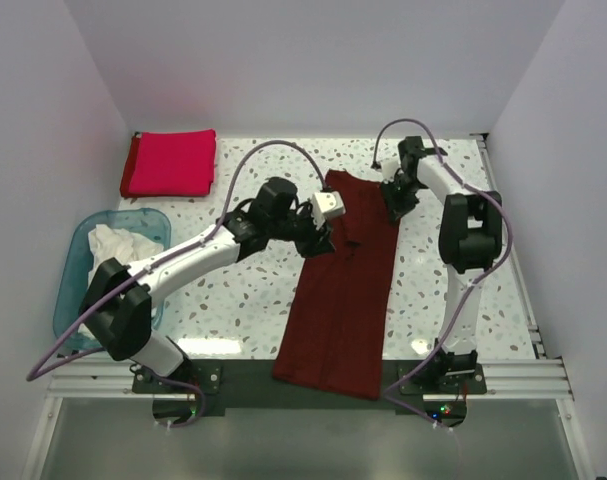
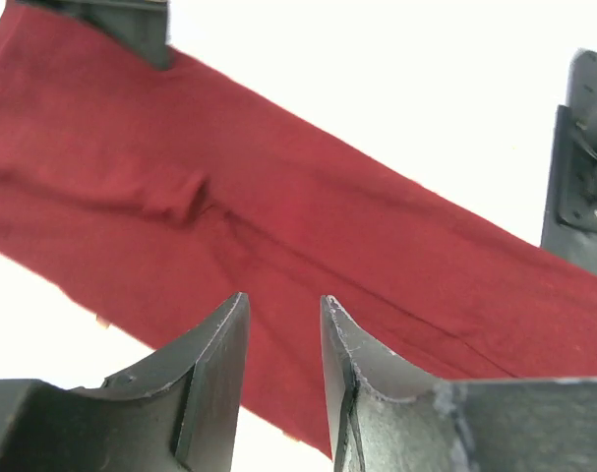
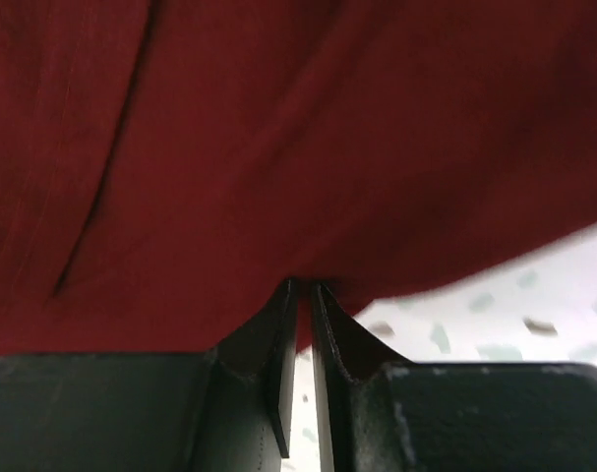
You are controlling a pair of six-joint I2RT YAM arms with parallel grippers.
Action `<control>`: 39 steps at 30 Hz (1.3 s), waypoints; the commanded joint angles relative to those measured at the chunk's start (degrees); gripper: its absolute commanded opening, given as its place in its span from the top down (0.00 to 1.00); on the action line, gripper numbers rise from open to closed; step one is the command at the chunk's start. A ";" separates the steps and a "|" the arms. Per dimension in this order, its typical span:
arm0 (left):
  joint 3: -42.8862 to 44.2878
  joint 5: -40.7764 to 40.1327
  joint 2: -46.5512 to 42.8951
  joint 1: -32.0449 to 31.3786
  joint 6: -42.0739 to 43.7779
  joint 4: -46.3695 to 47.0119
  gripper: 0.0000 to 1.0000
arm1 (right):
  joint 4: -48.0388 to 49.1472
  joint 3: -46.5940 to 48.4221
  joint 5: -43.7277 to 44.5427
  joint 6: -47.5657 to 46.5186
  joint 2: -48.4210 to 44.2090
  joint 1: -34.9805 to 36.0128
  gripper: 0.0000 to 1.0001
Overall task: Fold and stack the t-shirts
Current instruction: Fold the tshirt
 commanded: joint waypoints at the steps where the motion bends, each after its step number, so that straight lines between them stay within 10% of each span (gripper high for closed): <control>1: -2.12 2.16 1.57 5.97 -6.35 2.86 0.60 | 2.45 3.46 2.35 -0.38 3.87 2.39 0.86; 16: 5.07 4.35 16.16 19.52 -11.37 0.04 0.64 | 6.92 30.18 14.58 0.41 23.04 8.28 0.87; 28: 20.53 6.91 32.15 19.34 -19.98 6.28 0.67 | 9.40 17.72 8.44 -4.33 4.76 8.19 0.79; 39: 26.53 1.91 41.56 19.07 -21.30 2.33 0.69 | 2.63 11.73 1.05 -5.83 5.81 8.19 0.85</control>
